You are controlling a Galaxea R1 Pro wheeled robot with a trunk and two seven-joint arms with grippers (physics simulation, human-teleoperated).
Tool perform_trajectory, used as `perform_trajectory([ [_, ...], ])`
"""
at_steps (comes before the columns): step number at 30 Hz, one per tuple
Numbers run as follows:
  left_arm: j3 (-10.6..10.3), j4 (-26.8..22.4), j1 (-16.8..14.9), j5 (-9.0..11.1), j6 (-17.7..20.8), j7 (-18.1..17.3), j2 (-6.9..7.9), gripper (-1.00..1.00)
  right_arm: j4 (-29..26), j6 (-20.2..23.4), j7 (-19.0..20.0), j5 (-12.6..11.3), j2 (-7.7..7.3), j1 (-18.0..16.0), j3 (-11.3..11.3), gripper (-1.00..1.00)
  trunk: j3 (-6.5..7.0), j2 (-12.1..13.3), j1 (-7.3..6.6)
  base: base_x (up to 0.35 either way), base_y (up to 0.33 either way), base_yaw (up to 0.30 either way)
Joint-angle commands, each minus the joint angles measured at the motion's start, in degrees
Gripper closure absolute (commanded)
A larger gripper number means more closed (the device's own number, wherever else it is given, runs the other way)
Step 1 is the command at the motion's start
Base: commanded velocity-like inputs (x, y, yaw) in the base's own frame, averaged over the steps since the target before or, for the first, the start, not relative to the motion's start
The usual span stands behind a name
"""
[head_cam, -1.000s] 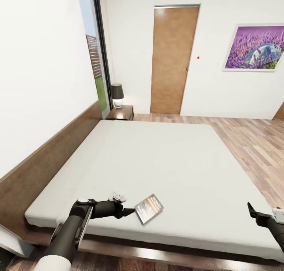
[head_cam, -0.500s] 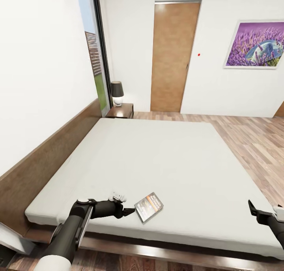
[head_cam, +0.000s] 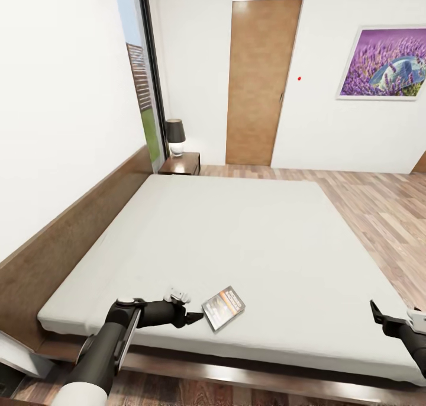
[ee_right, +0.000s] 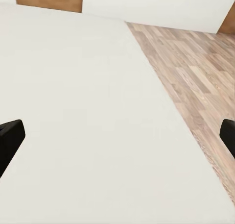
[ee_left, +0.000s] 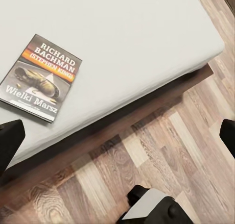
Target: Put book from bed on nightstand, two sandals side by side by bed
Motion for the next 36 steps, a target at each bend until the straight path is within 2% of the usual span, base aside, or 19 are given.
perform_trajectory([
  [1,0.1,-0.1,-0.1,-0.4,0.5,-0.5,-0.11,-1.0,0.0,-0.2,0.3,0.6,0.09,-0.1,-0.2,-1.0,-0.1,-0.1,0.02,0.0,0.0,0.0],
  [2,-0.1,-0.1,-0.1,-0.4,0.6,-0.5,-0.19,-1.0,0.0,-0.2,0.3,0.6,0.31,-0.1,-0.2,-1.0,-0.11,-0.1,0.02,0.0,0.0,0.0],
  [4,-0.3,-0.2,-0.8,-0.5,1.1,-0.4,-1.45,-1.0,0.1,-0.2,0.3,0.7,1.3,0.0,-0.2,-1.0,-0.11,-0.1,0.02,0.0,0.0,0.0],
  [6,-0.4,-0.2,-3.9,-0.7,3.0,-0.3,-2.14,-1.0,0.1,-0.3,0.2,0.7,2.35,0.0,-0.2,-1.0,-0.11,-0.1,0.02,0.0,0.0,0.0],
  [8,-0.4,-0.1,-8.1,-0.9,7.1,0.0,-2.37,-1.0,0.1,-0.3,0.2,0.8,3.14,-0.1,-0.2,-1.0,-0.11,-0.1,0.02,0.0,0.0,0.0],
  [10,-0.5,0.0,-11.3,-1.9,10.3,0.2,-2.36,-1.0,0.2,-0.3,0.1,0.8,3.56,0.0,-0.2,-1.0,-0.11,-0.1,0.02,0.0,0.0,0.0],
  [13,-0.6,0.0,-13.4,-4.6,12.1,0.2,-2.0,-1.0,0.5,-0.3,0.0,0.8,3.77,0.0,-0.2,-1.0,-0.11,-0.1,0.02,0.0,0.0,0.0],
  [16,-0.6,-0.1,-14.2,-6.1,12.5,0.0,-0.73,-1.0,0.6,-0.3,0.0,0.9,3.83,-0.1,-0.2,-1.0,-0.11,-0.1,0.02,0.0,0.0,0.0],
  [17,-0.6,-0.1,-14.3,-6.3,12.5,0.0,0.1,-1.0,0.6,-0.3,0.0,0.9,3.84,-0.1,-0.2,-1.0,-0.11,-0.1,0.02,0.0,0.0,0.0],
  [22,-0.5,0.0,-14.0,-6.4,10.4,-0.3,1.94,-1.0,0.7,-0.3,0.0,0.9,3.85,0.0,-0.2,-1.0,-0.11,-0.1,0.02,0.0,0.0,0.0],
  [25,-0.5,0.2,-13.7,-6.4,7.2,-1.2,2.17,-1.0,0.7,-0.2,0.0,0.9,3.85,0.0,-0.2,-1.0,-0.11,-0.1,0.02,0.002,0.0,0.0],
  [29,-0.5,2.2,-13.5,-6.4,4.9,-1.5,2.21,-1.0,0.7,-0.3,0.0,0.9,3.85,0.0,-0.2,-1.0,-0.11,-0.1,0.02,0.146,0.0,0.0],
  [36,-0.5,3.2,-13.5,-6.3,4.0,-1.8,2.1,-1.0,0.7,-0.3,0.0,0.8,3.84,0.0,-0.2,-1.0,-0.11,-0.1,0.02,0.089,0.0,0.0],
])
